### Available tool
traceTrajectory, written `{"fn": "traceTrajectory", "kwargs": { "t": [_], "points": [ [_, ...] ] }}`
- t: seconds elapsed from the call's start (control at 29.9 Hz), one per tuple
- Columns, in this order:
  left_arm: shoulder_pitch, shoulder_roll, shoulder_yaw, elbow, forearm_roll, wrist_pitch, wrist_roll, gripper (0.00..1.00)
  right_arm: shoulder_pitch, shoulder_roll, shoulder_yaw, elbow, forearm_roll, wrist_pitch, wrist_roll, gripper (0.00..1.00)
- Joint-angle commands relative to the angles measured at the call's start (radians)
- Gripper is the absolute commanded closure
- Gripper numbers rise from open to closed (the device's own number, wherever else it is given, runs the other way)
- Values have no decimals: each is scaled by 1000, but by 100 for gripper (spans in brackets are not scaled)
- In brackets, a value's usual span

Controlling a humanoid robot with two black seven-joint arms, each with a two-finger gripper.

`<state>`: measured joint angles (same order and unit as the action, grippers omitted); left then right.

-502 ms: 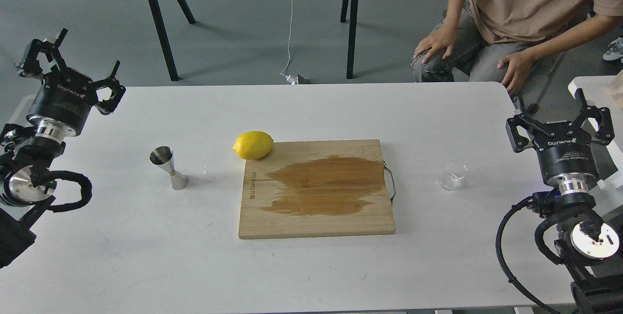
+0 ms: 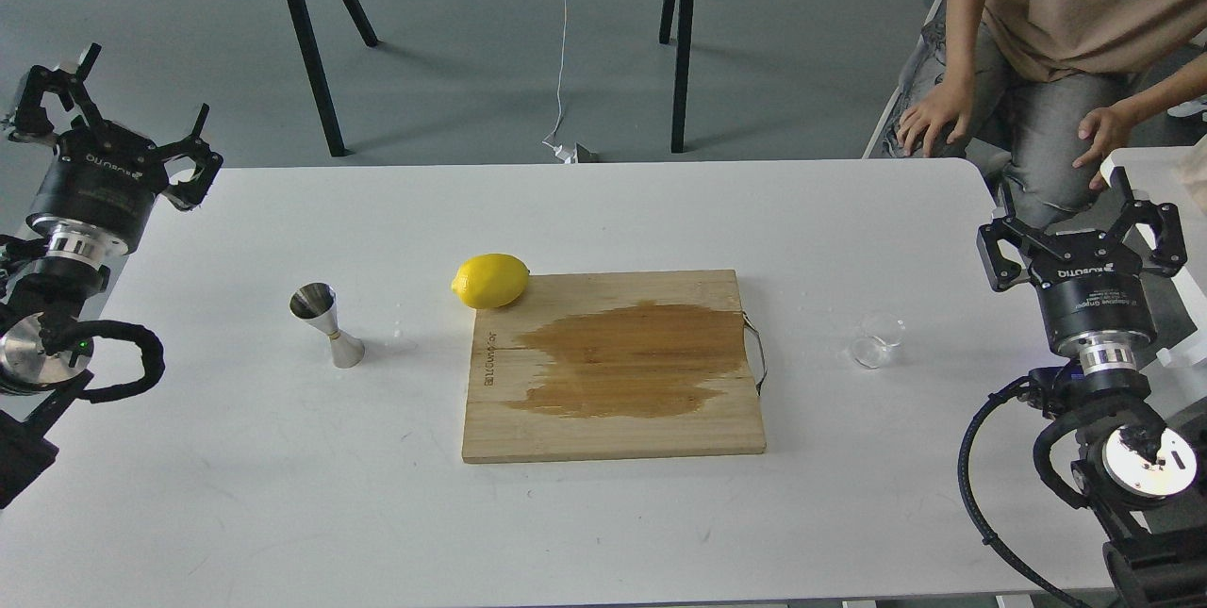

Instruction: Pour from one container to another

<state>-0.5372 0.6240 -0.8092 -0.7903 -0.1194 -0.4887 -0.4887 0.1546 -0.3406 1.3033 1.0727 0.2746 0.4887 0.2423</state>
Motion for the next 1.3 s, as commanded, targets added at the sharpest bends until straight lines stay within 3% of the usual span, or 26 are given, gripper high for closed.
{"fn": "traceTrajectory", "kwargs": {
  "t": [0.0,0.33,0.6,0.97,1.27],
  "points": [
    [3,-4,2,2,-3,0,0,0,-3,0,-3,0,0,0,0,2],
    [-6,11,-4,13,125,0,0,0,-1,0,1,7,0,0,-1,2],
    [-46,108,-10,-4,597,0,0,0,-1,0,-3,7,0,0,-3,2],
    [20,187,21,-202,1066,7,0,1,-7,-1,-4,7,0,0,-5,2],
    [57,157,84,-210,1187,361,0,1,-9,-1,-9,3,0,0,-6,2]
  ]
}}
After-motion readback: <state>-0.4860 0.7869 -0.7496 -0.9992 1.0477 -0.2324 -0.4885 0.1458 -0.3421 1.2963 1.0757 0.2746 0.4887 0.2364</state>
